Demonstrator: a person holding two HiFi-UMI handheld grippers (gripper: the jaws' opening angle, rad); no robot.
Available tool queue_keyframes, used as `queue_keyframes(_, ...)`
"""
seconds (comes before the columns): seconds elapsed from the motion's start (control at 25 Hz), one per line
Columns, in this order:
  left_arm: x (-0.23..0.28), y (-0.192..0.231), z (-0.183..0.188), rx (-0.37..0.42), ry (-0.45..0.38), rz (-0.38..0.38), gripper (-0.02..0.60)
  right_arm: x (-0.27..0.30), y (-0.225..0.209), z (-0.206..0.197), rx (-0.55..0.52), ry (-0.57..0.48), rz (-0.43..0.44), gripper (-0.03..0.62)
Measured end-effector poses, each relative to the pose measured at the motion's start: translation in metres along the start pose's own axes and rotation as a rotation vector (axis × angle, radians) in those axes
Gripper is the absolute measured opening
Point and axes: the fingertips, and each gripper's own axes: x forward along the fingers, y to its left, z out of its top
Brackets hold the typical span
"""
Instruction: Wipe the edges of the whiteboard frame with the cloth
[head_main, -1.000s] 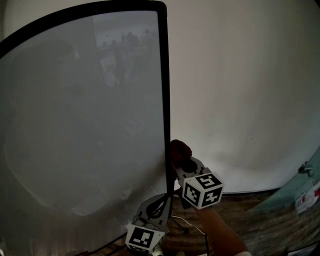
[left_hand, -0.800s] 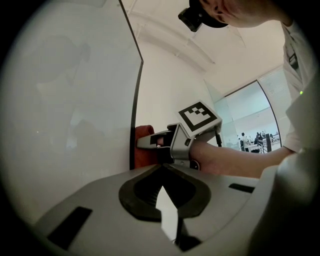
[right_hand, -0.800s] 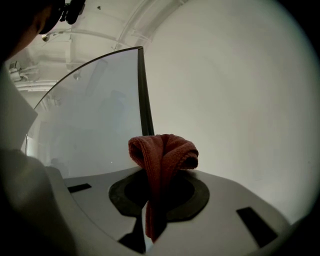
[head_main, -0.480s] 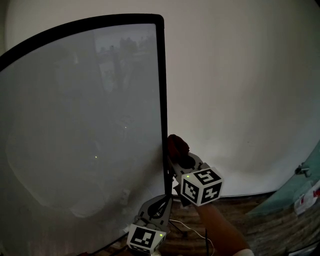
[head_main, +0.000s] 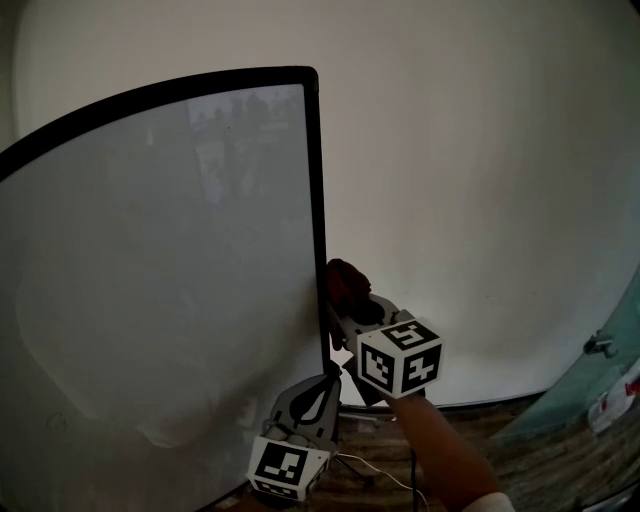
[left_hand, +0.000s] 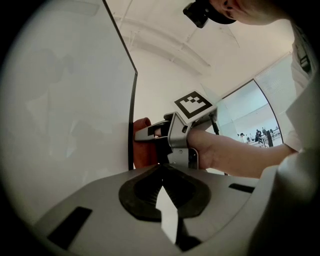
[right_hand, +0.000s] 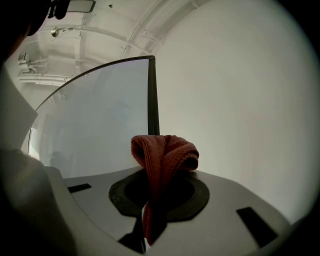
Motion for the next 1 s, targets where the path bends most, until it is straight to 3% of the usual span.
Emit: queue_keyframes(1.0,0.032,0.048,0.135,-0.01,-0.105,0.069,0.008,0.004,0.004,0.092,-0.097,-0.065,0.048,0.055)
